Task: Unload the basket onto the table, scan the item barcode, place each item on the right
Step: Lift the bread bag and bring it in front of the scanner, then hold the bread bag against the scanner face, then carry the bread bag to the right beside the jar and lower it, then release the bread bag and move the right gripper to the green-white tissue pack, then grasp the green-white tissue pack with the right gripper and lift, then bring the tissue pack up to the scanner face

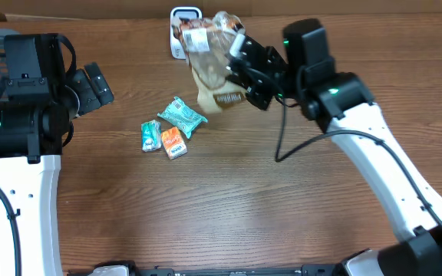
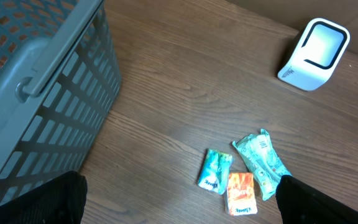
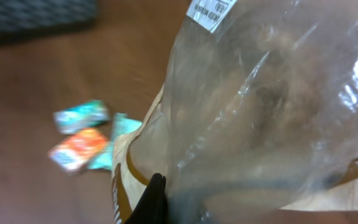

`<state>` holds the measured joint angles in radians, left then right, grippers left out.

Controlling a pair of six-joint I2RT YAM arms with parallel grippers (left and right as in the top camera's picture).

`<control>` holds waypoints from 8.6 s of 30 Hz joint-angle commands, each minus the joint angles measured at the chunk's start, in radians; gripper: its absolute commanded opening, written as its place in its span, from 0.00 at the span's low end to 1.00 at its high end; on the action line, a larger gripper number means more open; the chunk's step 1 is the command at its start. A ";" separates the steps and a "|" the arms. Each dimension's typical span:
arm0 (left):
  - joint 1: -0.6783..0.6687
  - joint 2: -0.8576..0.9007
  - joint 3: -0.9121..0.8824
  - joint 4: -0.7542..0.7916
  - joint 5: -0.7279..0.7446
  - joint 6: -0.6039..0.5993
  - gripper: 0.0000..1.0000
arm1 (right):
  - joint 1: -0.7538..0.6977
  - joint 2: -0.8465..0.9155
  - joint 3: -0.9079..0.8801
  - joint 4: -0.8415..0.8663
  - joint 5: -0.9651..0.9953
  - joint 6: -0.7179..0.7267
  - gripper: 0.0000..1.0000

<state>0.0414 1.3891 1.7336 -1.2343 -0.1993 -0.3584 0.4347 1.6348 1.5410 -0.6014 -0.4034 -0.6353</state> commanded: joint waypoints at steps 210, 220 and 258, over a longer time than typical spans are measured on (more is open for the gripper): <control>0.004 -0.014 0.008 0.004 -0.011 0.022 1.00 | -0.188 -0.150 -0.060 -0.135 -0.399 1.006 0.04; 0.004 -0.014 0.008 0.004 -0.011 0.022 1.00 | -0.127 -0.105 0.080 -0.228 -0.077 1.100 0.04; 0.004 -0.014 0.008 0.004 -0.011 0.022 1.00 | 0.167 0.916 0.688 0.713 0.896 -0.518 0.04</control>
<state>0.0414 1.3891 1.7336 -1.2339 -0.1993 -0.3580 0.5980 2.5618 2.2078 0.0814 0.5091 -1.1164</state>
